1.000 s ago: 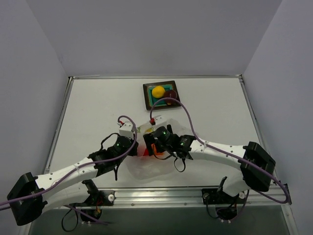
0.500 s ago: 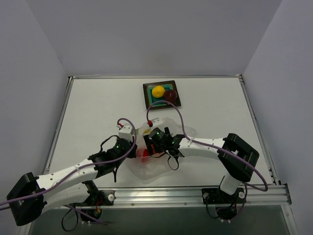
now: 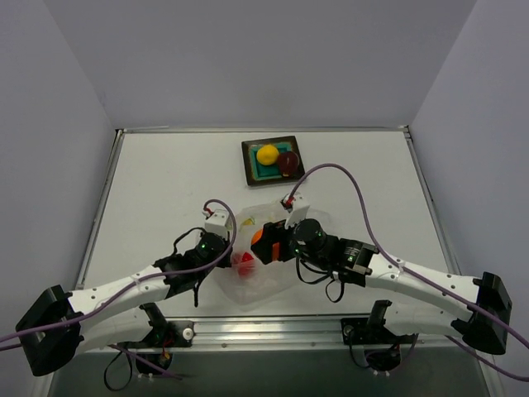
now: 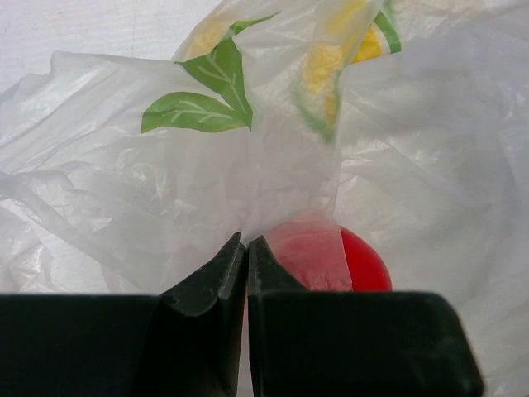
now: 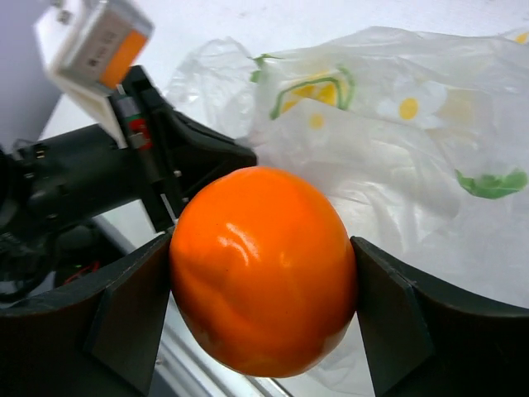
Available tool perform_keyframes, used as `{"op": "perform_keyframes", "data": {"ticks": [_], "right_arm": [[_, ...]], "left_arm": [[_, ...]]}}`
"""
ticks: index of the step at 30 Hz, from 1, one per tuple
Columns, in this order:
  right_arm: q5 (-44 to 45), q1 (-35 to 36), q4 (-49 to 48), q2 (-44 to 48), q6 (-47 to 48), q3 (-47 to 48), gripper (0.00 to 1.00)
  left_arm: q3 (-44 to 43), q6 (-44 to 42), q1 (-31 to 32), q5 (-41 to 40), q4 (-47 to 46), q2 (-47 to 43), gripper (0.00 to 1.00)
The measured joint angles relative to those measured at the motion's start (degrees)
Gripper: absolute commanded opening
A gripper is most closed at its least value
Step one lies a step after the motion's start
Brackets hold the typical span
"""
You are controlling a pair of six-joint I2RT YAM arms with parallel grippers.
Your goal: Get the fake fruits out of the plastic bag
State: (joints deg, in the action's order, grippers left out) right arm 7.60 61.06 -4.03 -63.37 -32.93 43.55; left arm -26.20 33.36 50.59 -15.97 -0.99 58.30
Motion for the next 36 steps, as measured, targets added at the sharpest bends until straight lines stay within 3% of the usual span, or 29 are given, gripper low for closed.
{"op": "perform_keyframes", "data": {"ticks": [5, 9, 14, 20, 36], "right_arm": [[-4.72, -1.25, -1.01, 1.29, 1.05, 1.97, 0.30], [-6.32, -7.37, -2.67, -2.80, 3.61, 9.46, 0.29], [-2.73, -20.15, -5.77, -14.21, 7.19, 21.18, 0.29], [1.14, -30.38, -7.54, -32.33, 10.03, 31.17, 0.28], [5.35, -30.01, -3.52, -70.75, 26.12, 75.21, 0.29]], "left_arm": [[-1.33, -0.48, 0.44, 0.61, 0.22, -0.02, 0.02], [-1.33, -0.72, 0.90, 1.14, 0.17, 0.17, 0.02], [-0.81, -1.55, 2.05, 1.16, -1.92, 1.81, 0.02], [1.88, -1.75, 2.99, 1.18, -5.40, 3.17, 0.02], [4.17, -3.26, 3.17, 1.16, -7.48, -2.49, 0.02]]}}
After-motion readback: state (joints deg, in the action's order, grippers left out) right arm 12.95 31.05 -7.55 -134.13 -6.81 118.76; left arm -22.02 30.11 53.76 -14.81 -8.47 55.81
